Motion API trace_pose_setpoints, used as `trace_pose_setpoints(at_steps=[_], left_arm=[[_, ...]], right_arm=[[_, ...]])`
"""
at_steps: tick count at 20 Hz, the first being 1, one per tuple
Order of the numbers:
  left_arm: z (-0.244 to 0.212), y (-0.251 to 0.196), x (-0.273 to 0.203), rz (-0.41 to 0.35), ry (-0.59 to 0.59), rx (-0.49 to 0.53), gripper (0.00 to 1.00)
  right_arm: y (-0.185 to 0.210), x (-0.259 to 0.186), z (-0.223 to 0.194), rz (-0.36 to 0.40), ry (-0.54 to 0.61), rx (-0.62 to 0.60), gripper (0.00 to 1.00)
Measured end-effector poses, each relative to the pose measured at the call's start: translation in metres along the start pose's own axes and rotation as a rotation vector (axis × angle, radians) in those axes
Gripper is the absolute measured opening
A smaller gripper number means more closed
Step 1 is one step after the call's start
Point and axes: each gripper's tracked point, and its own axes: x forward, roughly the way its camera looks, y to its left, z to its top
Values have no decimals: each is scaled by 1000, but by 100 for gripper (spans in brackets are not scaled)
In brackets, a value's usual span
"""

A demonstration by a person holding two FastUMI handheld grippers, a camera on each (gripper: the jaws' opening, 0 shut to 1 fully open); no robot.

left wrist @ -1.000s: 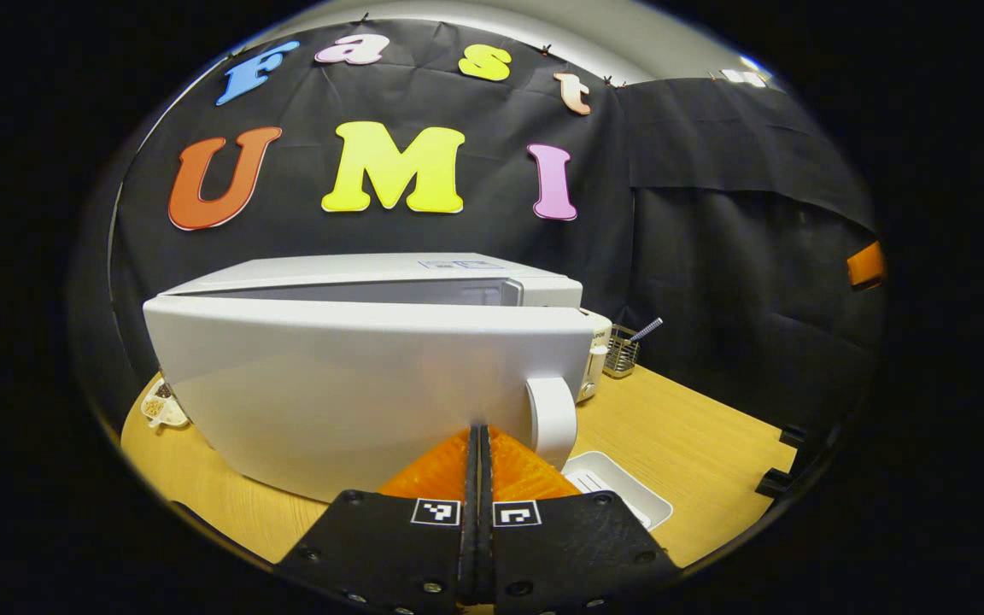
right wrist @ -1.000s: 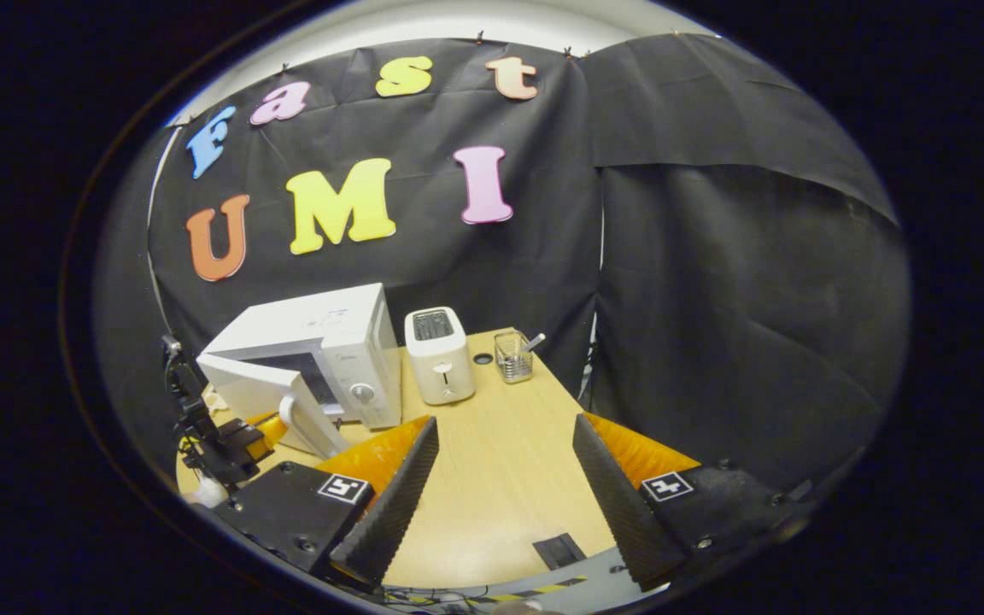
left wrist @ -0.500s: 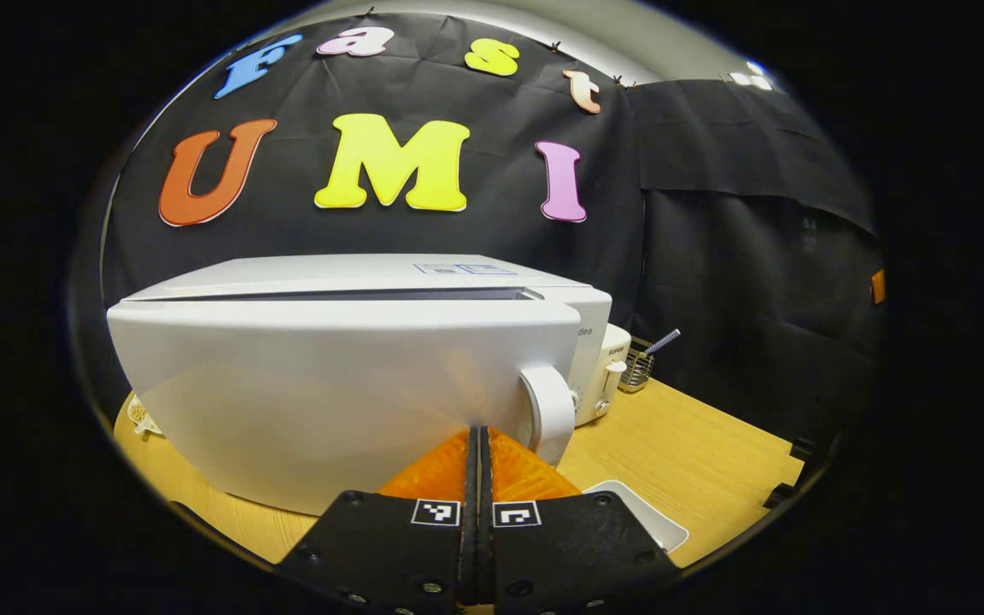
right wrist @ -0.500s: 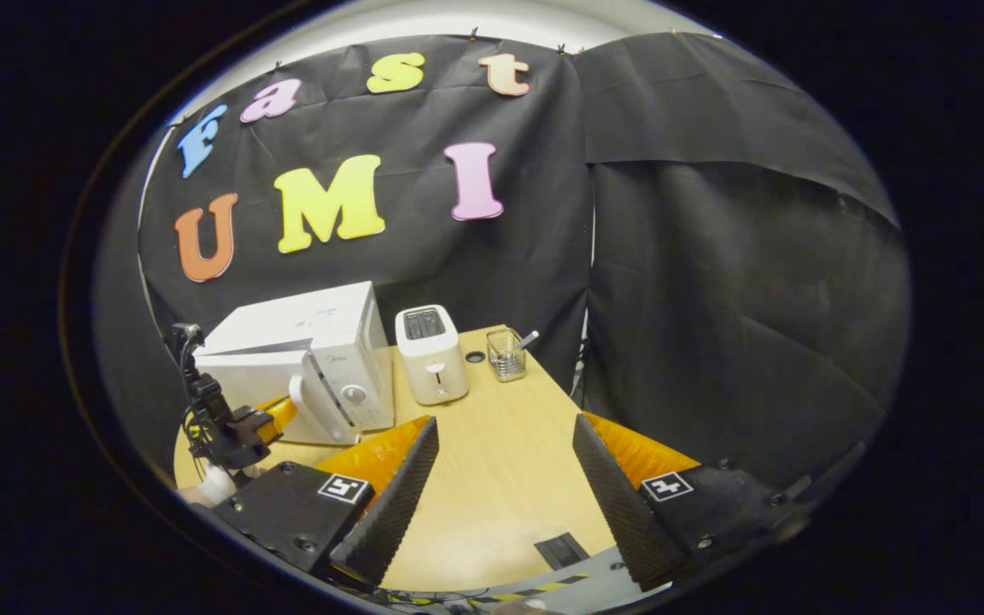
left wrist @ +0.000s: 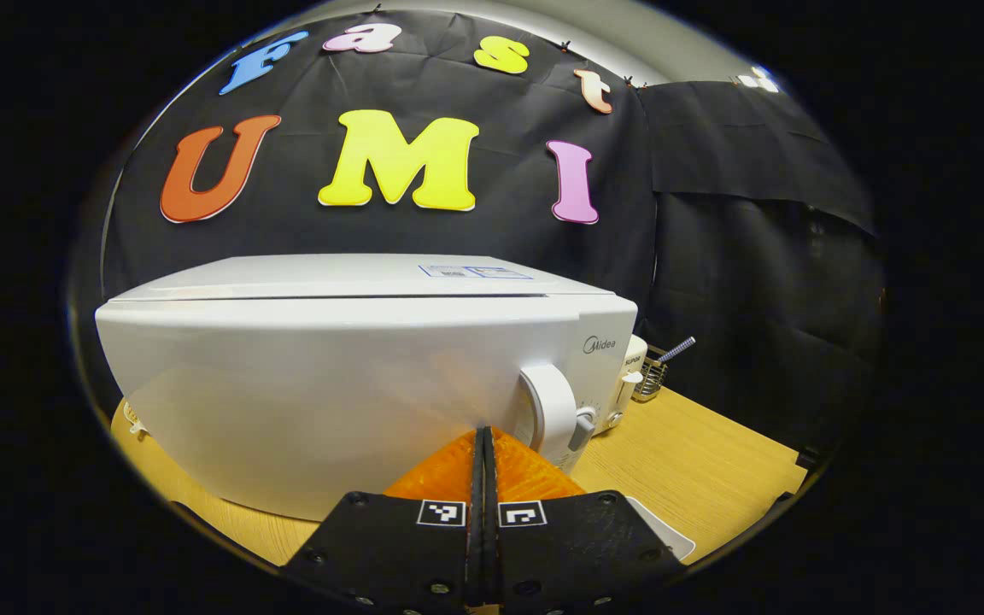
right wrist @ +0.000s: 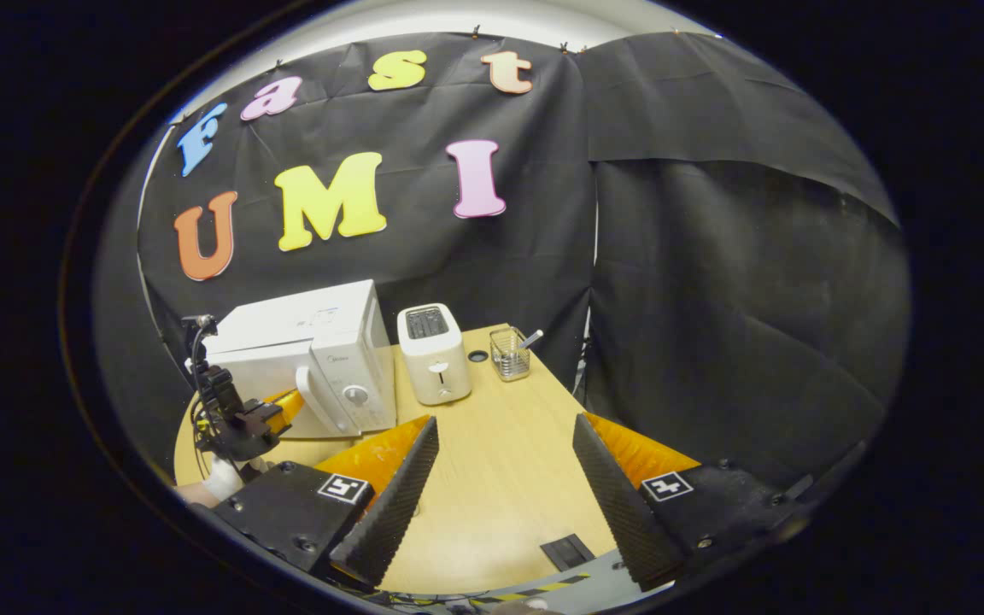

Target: Open the microwave oven with the left hand, put the food in, and close the microwave oven.

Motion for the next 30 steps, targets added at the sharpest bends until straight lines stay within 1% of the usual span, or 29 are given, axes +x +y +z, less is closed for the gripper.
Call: trace_pose_setpoints(at_steps=[4, 5, 6, 7, 8, 11, 13, 16, 21, 23, 24, 26, 28, 29, 30], left_arm=[[1, -1, 4, 19, -4, 9, 0], [4, 5, 9, 47, -14, 24, 0], [-2, 1, 24, 22, 13, 3, 0], [-2, -2, 11, 23, 14, -5, 0], [-2, -2, 12, 20, 19, 2, 0], [-1, 5, 6, 53, 30, 31, 0], [3, 4, 0, 45, 22, 26, 0], [5, 7, -13, 71, 24, 43, 0], [30, -1, -58, 123, -6, 54, 0], [47, -6, -86, 169, -33, 62, 0], [56, -10, -102, 189, -40, 47, 0], [72, -32, -139, 182, -68, 7, 2], [84, -53, -181, 180, -70, -13, 55], [95, -57, -199, 209, -90, 3, 81], [106, -57, -224, 251, -111, 21, 96]], right_arm=[[0, 2, -1, 2, 5, -2, 100], [2, 2, -2, 4, 8, -1, 100], [3, 2, -4, 6, 11, -2, 100], [4, 3, -4, 10, 10, -3, 100], [4, 3, -5, 13, 14, -3, 100], [7, 5, -4, 28, 8, -2, 100], [7, 8, -7, 35, 7, -9, 100], [9, 10, -9, 60, 13, -10, 100], [10, 13, -6, 125, -20, -35, 100], [9, 14, -3, 165, -38, -44, 100], [9, 12, 1, 186, -50, -50, 100], [10, 5, 12, 240, -85, -75, 100], [9, -4, 28, 289, -126, -107, 100], [8, -10, 36, 315, -146, -115, 100], [10, -19, 46, 347, -169, -118, 100]])
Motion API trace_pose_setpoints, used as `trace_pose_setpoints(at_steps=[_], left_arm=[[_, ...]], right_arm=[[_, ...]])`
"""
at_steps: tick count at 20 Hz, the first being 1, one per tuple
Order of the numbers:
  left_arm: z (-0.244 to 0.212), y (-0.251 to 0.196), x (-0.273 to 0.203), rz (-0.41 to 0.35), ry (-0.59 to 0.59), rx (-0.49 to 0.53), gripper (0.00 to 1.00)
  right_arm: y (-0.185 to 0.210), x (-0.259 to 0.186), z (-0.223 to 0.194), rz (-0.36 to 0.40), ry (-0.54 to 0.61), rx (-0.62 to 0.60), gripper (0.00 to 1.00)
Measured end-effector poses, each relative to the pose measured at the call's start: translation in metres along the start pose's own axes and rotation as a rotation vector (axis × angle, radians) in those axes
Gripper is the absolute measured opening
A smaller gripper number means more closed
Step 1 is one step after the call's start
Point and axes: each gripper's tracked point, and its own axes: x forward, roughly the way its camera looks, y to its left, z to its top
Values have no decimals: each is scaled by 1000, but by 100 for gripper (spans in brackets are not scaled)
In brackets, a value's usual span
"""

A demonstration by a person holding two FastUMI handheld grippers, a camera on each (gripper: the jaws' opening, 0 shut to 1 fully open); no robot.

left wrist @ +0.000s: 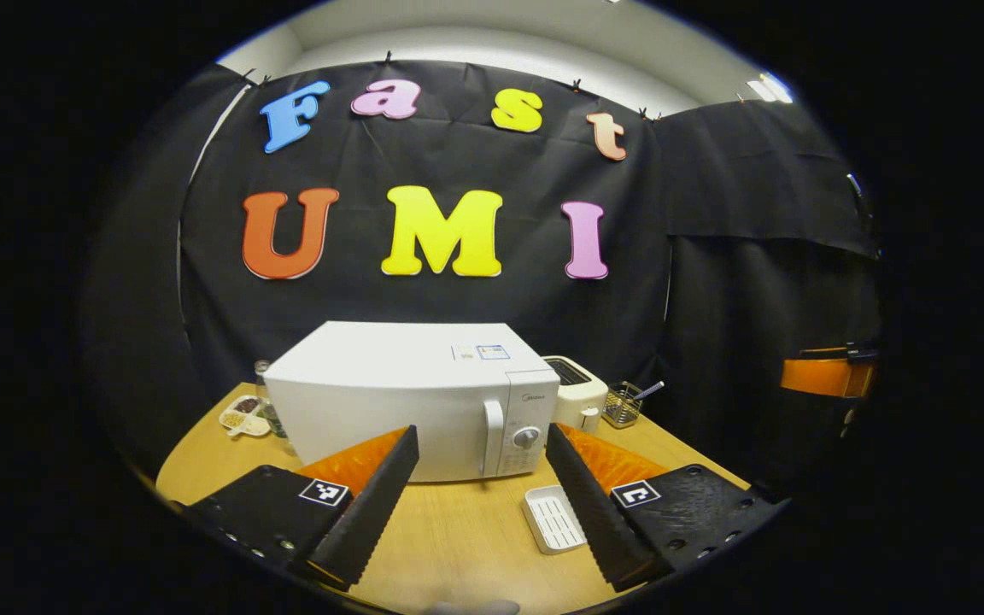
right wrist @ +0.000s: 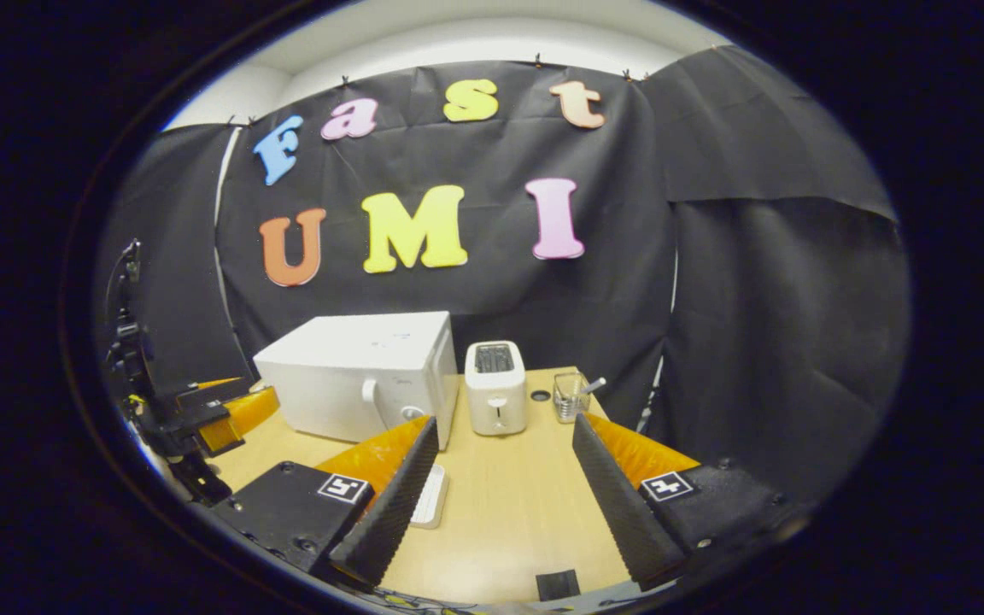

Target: Open the microwave oven with the left hand, put the food in, and close the microwave oven.

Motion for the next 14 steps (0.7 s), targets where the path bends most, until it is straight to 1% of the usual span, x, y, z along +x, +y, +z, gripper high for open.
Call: trace_pose_setpoints(at_steps=[2, 4, 5, 6, 7, 8, 9, 10, 11, 12, 14], left_arm=[[22, 4, -37, 66, -29, 16, 95], [42, 2, -67, 103, -50, 33, 95], [53, 4, -82, 123, -62, 43, 95], [65, 8, -95, 145, -69, 58, 95], [75, 12, -106, 165, -82, 72, 95], [85, 14, -116, 172, -96, 77, 95], [95, 12, -123, 162, -108, 75, 96], [103, 10, -129, 157, -115, 74, 96], [111, 14, -135, 160, -124, 83, 96], [118, 18, -138, 159, -138, 84, 96], [127, 20, -143, 144, -158, 66, 96]], right_arm=[[4, -14, 19, 37, -33, -17, 100], [11, -31, 41, 63, -85, -25, 100], [15, -41, 49, 72, -108, -36, 91], [20, -50, 57, 81, -126, -47, 100], [25, -58, 63, 89, -144, -53, 100], [29, -66, 70, 90, -160, -54, 100], [30, -71, 74, 81, -171, -58, 91], [32, -78, 80, 74, -188, -53, 100], [36, -83, 85, 70, -204, -43, 91], [40, -87, 89, 64, -214, -38, 100], [42, -91, 92, 45, -220, -39, 100]])
